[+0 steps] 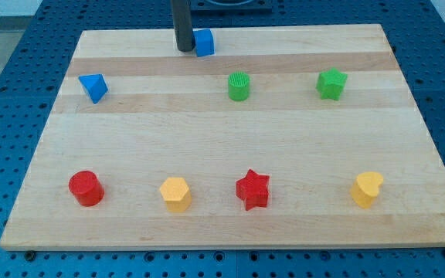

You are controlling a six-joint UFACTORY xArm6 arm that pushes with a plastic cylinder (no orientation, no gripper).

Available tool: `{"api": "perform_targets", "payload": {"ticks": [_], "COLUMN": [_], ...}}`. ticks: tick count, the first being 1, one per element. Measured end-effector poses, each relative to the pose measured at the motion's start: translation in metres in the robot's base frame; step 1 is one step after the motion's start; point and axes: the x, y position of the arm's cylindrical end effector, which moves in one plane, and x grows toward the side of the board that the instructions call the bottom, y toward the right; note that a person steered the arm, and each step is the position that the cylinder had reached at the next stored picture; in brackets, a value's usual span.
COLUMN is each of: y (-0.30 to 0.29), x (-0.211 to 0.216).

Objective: Keep arm in between green circle red star

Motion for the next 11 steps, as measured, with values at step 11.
{"api": "perform_targets", "payload": {"ticks": [11], "y": [0.116], "x": [0.209]}}
